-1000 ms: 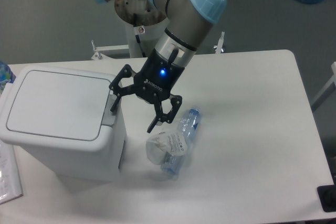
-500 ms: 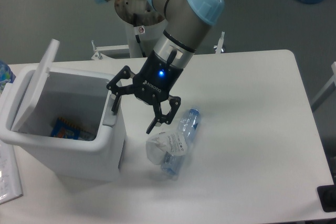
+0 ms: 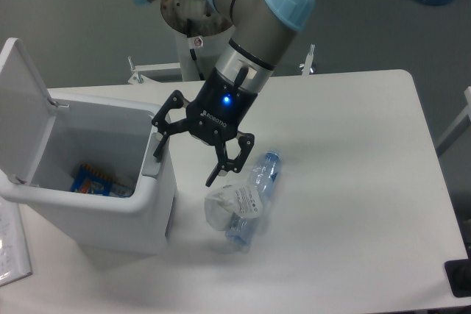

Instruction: Open the trash can

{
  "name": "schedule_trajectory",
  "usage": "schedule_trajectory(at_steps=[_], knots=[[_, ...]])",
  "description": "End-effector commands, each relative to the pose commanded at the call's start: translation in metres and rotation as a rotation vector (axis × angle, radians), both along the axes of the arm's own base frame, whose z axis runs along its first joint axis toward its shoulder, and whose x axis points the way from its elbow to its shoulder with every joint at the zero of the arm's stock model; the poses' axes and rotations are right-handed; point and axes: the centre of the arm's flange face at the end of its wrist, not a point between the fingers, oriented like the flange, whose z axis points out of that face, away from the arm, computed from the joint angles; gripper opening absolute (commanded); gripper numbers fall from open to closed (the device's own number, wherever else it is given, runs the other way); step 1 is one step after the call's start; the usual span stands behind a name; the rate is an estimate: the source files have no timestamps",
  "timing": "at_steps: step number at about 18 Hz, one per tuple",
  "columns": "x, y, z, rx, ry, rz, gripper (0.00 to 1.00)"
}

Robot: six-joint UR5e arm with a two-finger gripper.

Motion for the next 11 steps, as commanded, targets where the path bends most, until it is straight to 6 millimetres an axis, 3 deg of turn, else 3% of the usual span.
schedule_trajectory(at_steps=[4,11], knots=[[-0.024,-0.015,0.003,0.013,0.026,0.039,1.0],[-0.103,-0.068,-0.015,0.005,0.135,0.107,1.0]])
